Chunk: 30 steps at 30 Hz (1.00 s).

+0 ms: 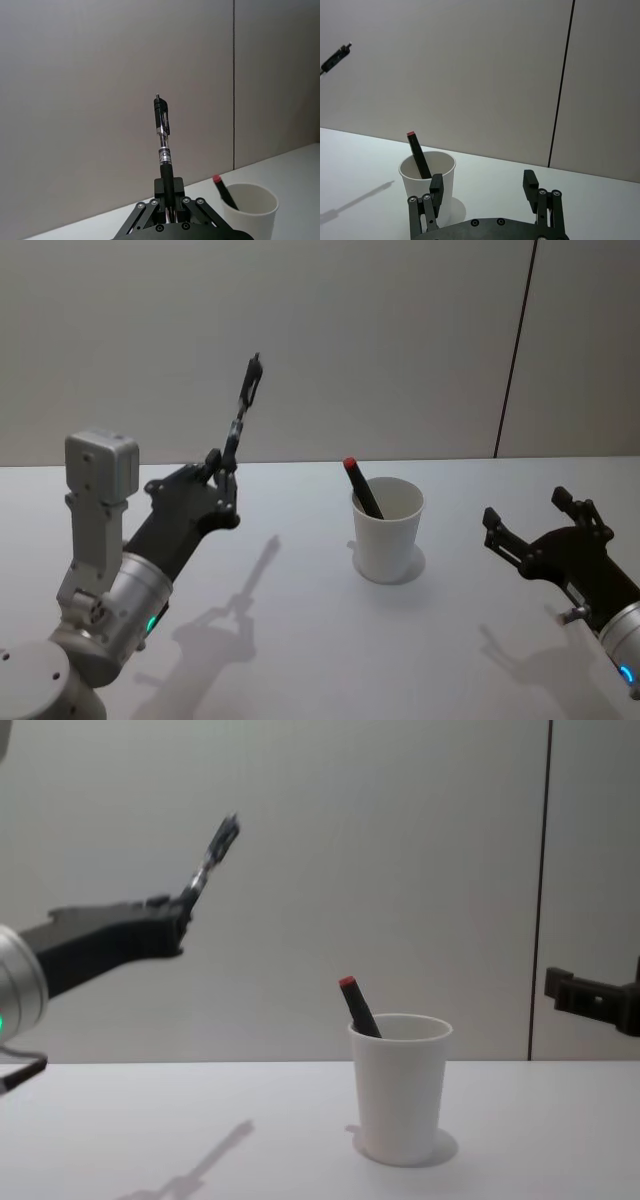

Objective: Place the pen into the pen holder.

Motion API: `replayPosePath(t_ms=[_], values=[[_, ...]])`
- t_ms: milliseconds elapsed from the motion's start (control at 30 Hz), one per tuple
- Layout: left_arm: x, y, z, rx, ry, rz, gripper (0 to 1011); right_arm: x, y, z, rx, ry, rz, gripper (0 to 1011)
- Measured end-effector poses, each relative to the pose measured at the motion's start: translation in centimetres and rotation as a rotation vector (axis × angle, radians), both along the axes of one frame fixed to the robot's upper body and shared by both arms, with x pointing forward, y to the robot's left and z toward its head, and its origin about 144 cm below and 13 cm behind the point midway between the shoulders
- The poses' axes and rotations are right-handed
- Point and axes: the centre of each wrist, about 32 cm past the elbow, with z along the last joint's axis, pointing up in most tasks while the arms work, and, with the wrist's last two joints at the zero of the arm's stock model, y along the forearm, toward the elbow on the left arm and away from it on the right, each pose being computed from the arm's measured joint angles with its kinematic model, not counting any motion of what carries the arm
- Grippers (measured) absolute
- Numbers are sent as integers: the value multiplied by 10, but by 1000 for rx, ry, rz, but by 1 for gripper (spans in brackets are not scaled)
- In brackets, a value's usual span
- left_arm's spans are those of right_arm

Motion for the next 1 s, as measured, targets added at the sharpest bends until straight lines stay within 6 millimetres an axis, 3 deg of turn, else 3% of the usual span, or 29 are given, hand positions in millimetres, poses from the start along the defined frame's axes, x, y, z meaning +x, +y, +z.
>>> replayPosePath(t_ms=[400,1000], values=[[18,-4,11,-11,-108,-147,104,0,0,0,0,0,0,1002],[56,-27,19,49,-190,-441,104,0,0,0,0,0,0,1002]])
